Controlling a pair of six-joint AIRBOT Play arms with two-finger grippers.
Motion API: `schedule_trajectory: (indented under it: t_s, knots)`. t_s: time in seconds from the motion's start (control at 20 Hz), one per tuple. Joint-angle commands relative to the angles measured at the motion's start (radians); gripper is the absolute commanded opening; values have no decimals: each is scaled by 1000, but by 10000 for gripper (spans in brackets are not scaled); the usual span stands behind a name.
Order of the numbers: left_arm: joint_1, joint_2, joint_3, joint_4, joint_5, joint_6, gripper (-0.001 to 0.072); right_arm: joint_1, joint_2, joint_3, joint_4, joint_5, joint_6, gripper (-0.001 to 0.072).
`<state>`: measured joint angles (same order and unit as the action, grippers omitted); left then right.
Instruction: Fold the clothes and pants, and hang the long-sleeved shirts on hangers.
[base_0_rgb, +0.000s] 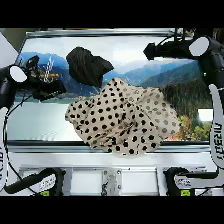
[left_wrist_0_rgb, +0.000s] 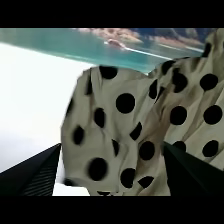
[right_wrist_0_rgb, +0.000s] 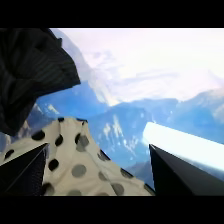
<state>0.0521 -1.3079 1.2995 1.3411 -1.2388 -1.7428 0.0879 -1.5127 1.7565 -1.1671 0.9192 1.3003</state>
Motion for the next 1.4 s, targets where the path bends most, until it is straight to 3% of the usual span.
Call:
schedule_trajectory:
  t_s: [0.0, 0.1, 0.3, 0.45, 0.5, 0.55, 0.75, 1.05, 1.1, 1.2, 1.25, 1.35]
  knots:
    - [120, -69, -37, -59, 8, 69, 678, -102, 26, -37, -26, 182, -22, 672]
    - [145, -41, -119, -59, 11, 98, 677, -193, 116, -183, -45, 255, -23, 576]
    - [140, 17, -372, -69, 47, 116, 678, -399, 363, -677, -44, 247, -21, 593]
    - [100, 7, -497, -188, 127, 152, 678, -557, 501, -989, -40, 221, -16, 605]
    - [77, -4, -523, -219, 153, 158, 678, -608, 534, -1071, -40, 215, -14, 680]
    - [44, -22, -541, -229, 174, 157, 678, -646, 555, -1131, -30, 212, -14, 720]
    - [-60, -82, -546, -245, 240, 152, 678, -684, 553, -1282, 56, 172, -15, 720]
    - [-98, -96, -545, -273, 310, 130, 677, -549, 474, -1320, 196, 52, -37, 719]
    - [-98, -96, -546, -271, 312, 130, 638, -510, 458, -1320, 217, 24, -37, 717]
    - [-96, -95, -545, -270, 311, 130, 153, -441, 427, -1320, 270, -43, -37, 712]
    - [-94, -95, -545, -270, 307, 131, 15, -414, 412, -1318, 298, -78, -37, 648]
    - [-94, -80, -546, -267, 294, 143, 11, -370, 388, -1299, 327, -145, -37, 213]
